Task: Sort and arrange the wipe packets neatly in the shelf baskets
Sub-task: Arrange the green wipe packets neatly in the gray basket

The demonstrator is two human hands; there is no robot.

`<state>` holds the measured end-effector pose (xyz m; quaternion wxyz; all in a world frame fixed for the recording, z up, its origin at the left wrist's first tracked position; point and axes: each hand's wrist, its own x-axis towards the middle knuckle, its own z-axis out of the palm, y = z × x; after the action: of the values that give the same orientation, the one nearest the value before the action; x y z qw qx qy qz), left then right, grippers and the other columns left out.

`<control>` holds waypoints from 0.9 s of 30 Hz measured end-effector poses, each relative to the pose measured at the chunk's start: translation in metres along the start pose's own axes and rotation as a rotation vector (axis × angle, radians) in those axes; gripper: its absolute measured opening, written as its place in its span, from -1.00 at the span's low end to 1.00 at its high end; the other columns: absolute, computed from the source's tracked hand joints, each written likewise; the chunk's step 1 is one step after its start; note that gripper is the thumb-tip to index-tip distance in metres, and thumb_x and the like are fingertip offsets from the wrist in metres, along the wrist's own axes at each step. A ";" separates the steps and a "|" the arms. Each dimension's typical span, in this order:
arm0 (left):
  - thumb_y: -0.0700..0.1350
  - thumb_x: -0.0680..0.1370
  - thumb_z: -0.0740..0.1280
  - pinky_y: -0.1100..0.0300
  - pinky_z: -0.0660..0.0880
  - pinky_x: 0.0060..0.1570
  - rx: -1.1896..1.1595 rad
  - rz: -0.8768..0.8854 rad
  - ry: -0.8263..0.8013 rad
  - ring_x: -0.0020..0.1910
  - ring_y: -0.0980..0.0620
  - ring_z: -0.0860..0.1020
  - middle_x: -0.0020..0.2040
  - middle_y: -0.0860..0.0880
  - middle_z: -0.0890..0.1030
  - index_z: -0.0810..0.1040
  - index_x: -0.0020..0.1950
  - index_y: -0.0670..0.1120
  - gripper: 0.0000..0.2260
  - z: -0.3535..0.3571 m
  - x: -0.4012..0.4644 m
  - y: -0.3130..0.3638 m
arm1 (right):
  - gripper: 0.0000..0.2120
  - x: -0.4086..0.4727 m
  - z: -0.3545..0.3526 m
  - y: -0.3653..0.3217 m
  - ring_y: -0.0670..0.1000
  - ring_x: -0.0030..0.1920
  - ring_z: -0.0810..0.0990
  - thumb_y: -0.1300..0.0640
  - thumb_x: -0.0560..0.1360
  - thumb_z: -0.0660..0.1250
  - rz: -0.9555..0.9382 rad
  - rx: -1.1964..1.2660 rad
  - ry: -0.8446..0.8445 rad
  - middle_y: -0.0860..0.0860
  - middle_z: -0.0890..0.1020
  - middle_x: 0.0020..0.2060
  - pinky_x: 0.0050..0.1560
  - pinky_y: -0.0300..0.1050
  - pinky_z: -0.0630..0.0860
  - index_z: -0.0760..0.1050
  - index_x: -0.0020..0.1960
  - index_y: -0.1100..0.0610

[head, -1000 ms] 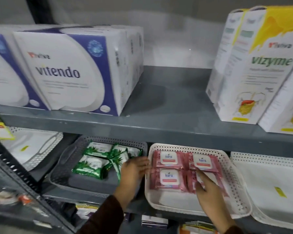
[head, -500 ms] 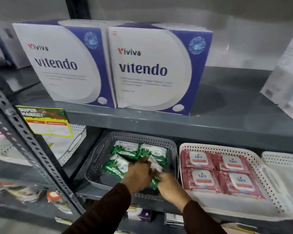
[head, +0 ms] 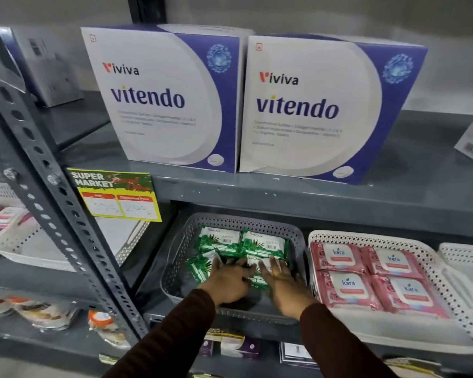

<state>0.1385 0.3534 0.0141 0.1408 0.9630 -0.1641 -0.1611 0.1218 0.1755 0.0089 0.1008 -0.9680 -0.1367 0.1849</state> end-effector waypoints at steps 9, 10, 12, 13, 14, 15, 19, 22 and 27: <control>-0.01 0.61 0.31 0.28 0.17 0.40 -0.375 -0.056 0.052 0.46 0.07 0.25 0.56 0.04 0.18 0.32 0.49 -0.02 -0.55 -0.018 -0.022 -0.075 | -0.48 0.013 -0.009 -0.004 0.11 0.58 -0.19 0.00 0.67 -0.02 -0.018 0.044 0.104 0.04 -0.15 0.60 0.53 0.25 -0.15 -0.07 0.59 -0.07; 0.05 0.61 0.29 0.24 0.15 0.43 -0.333 -0.077 0.051 0.48 0.05 0.21 0.56 0.03 0.17 0.29 0.51 -0.02 -0.52 -0.018 -0.023 -0.075 | -0.48 0.014 -0.004 -0.006 0.11 0.58 -0.21 0.02 0.67 -0.02 -0.028 0.074 0.119 0.02 -0.16 0.60 0.54 0.23 -0.18 -0.09 0.59 -0.12; 0.13 0.63 0.21 0.15 0.19 0.44 -0.172 -0.127 0.055 0.50 -0.02 0.20 0.56 0.00 0.19 0.25 0.53 -0.04 -0.49 -0.017 -0.022 -0.071 | -0.46 0.014 0.007 -0.007 0.11 0.56 -0.30 0.06 0.68 -0.01 -0.050 0.111 0.104 -0.01 -0.23 0.58 0.50 0.23 -0.26 -0.14 0.57 -0.20; 0.15 0.63 0.17 0.11 0.25 0.41 -0.100 -0.162 0.052 0.48 -0.07 0.24 0.55 -0.03 0.23 0.24 0.52 -0.05 -0.49 -0.018 -0.022 -0.067 | -0.45 0.014 0.011 -0.006 0.11 0.55 -0.33 0.08 0.68 -0.01 -0.057 0.115 0.097 -0.02 -0.26 0.57 0.49 0.22 -0.29 -0.16 0.56 -0.23; 0.16 0.63 0.15 0.07 0.31 0.37 -0.052 -0.201 0.040 0.44 -0.11 0.30 0.53 -0.06 0.27 0.24 0.51 -0.06 -0.49 -0.018 -0.022 -0.065 | -0.44 0.014 0.012 -0.005 0.11 0.55 -0.34 0.09 0.68 -0.01 -0.060 0.110 0.092 -0.02 -0.28 0.56 0.49 0.22 -0.30 -0.17 0.55 -0.24; 0.18 0.63 0.13 0.04 0.35 0.33 -0.029 -0.232 0.027 0.42 -0.13 0.33 0.51 -0.08 0.30 0.23 0.51 -0.07 -0.47 -0.017 -0.021 -0.063 | -0.43 0.016 0.012 -0.003 0.10 0.55 -0.35 0.11 0.68 0.00 -0.063 0.107 0.085 -0.04 -0.30 0.55 0.49 0.22 -0.30 -0.17 0.55 -0.26; 0.30 0.60 0.04 -0.10 0.17 0.44 -0.006 -0.313 -0.038 0.53 -0.15 0.08 0.59 -0.08 0.05 0.00 0.57 -0.10 -0.31 -0.007 -0.017 -0.064 | -0.40 0.020 0.012 0.002 0.09 0.56 -0.32 0.13 0.67 0.02 -0.076 0.098 0.052 -0.08 -0.28 0.55 0.50 0.22 -0.29 -0.17 0.53 -0.30; 0.33 0.59 -0.02 -0.15 -0.02 0.46 -0.012 -0.407 -0.039 0.54 -0.20 -0.15 0.59 -0.02 -0.20 -0.21 0.57 -0.11 -0.24 -0.005 -0.016 -0.059 | -0.44 0.017 0.010 0.002 0.09 0.57 -0.29 0.10 0.67 0.00 -0.085 0.070 0.058 -0.01 -0.17 0.59 0.50 0.25 -0.26 -0.15 0.55 -0.26; 0.26 0.62 -0.16 -0.13 -0.03 0.49 -0.010 -0.537 0.061 0.53 -0.24 -0.19 0.54 -0.14 -0.33 -0.32 0.52 -0.22 -0.30 0.000 -0.015 -0.045 | -0.45 0.011 0.012 0.001 0.08 0.56 -0.31 0.05 0.67 -0.01 -0.093 0.059 0.049 -0.01 -0.20 0.59 0.51 0.25 -0.27 -0.18 0.55 -0.25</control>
<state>0.1371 0.3995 0.0034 0.1027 0.9756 0.1025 -0.1646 0.1271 0.1798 -0.0057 0.1409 -0.9615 -0.1733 0.1603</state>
